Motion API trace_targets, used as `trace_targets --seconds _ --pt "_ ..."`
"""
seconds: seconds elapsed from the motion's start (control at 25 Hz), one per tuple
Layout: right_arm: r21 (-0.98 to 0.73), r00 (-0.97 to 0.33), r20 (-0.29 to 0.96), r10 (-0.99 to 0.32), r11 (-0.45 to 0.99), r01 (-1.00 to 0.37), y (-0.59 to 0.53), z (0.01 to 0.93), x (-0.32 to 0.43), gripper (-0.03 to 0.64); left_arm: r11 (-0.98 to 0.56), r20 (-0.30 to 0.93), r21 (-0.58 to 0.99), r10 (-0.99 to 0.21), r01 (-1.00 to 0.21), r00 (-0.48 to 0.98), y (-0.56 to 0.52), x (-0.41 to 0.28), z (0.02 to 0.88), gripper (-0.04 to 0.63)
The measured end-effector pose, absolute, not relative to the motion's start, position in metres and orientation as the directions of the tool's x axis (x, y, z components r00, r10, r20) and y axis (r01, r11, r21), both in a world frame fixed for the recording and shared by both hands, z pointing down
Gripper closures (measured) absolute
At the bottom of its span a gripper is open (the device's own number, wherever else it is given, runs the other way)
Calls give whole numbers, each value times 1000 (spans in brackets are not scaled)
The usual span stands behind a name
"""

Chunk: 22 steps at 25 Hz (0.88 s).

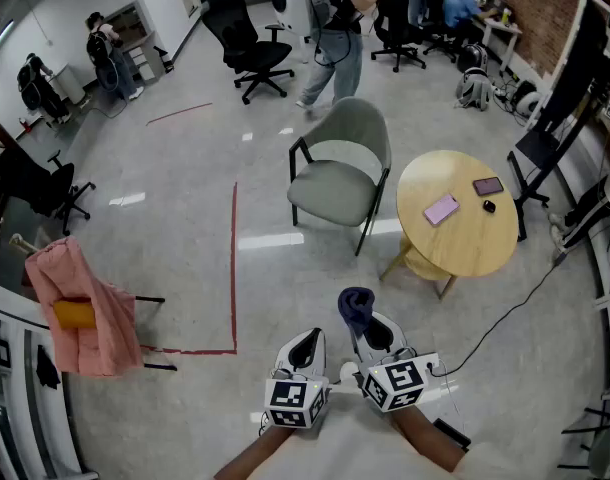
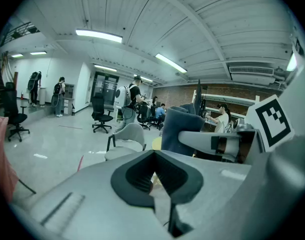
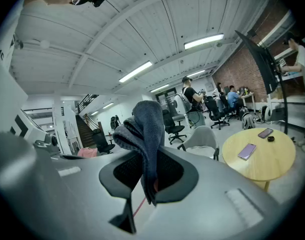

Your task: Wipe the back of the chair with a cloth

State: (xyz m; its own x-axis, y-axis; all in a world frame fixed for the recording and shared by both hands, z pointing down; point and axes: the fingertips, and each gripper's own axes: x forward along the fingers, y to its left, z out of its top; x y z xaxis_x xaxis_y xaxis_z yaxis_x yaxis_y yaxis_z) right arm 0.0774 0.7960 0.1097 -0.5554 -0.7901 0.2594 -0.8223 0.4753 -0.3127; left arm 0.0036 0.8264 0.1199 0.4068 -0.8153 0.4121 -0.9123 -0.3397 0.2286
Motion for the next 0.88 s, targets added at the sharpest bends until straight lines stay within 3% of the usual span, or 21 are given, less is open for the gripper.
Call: trace_targets --seconds 0.36,0.88 --pt "-298 -576 235 -783 506 -810 788 107 105 545 -313 396 215 -838 -925 376 816 25 120 595" --pt "-418 -624 202 -755 510 -752 784 118 118 545 -279 446 203 -827 -939 342 815 33 132 595"
